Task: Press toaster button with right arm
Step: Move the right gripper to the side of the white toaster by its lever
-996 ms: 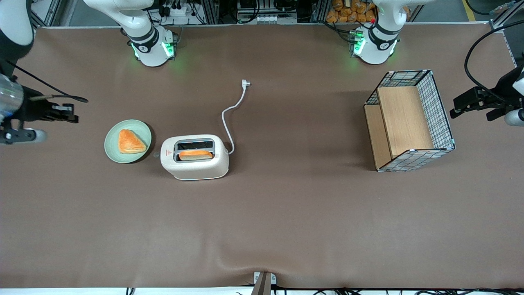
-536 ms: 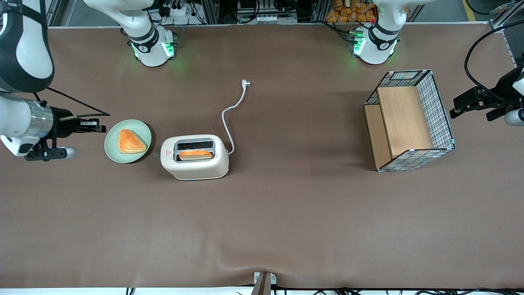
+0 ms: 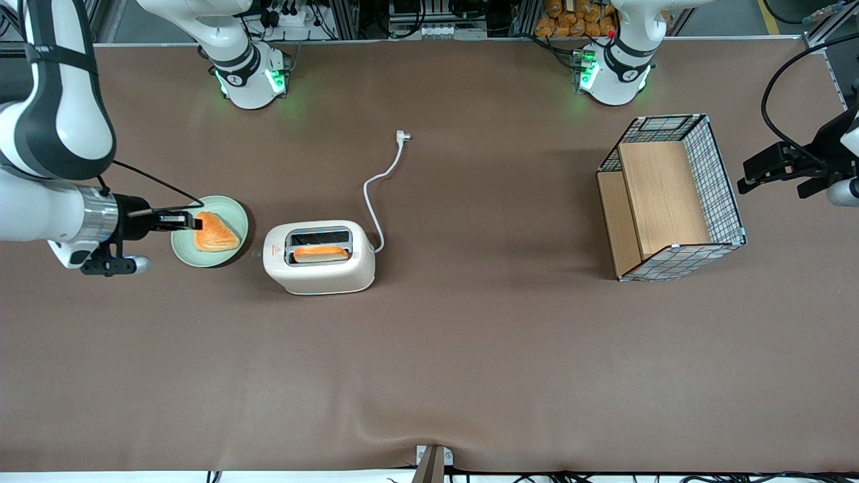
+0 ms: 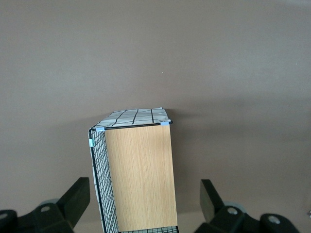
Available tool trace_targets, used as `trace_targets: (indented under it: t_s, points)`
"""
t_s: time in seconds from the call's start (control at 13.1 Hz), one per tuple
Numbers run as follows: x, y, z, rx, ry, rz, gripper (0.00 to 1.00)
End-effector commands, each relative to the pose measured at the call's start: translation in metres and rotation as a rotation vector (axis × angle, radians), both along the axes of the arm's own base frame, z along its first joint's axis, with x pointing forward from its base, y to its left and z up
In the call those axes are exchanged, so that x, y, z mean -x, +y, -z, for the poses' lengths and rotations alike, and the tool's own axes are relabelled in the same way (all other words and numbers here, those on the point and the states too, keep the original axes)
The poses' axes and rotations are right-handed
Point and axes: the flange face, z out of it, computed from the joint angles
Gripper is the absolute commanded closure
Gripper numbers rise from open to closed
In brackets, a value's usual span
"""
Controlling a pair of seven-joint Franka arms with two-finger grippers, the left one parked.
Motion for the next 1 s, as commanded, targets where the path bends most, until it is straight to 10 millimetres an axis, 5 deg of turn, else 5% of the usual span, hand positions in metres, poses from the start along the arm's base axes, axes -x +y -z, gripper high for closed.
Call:
trace_targets:
  t_s: [0.0, 0.61, 0.92]
  points:
    - [0.005, 0.006, 0.025, -0.058, -0.036, 0.019, 1.0]
    - [0.003, 0.013, 0.091, -0.19, -0.063, 0.062, 1.0]
    - [0.004, 0.014, 0.1, -0.212, -0.065, 0.079, 1.0]
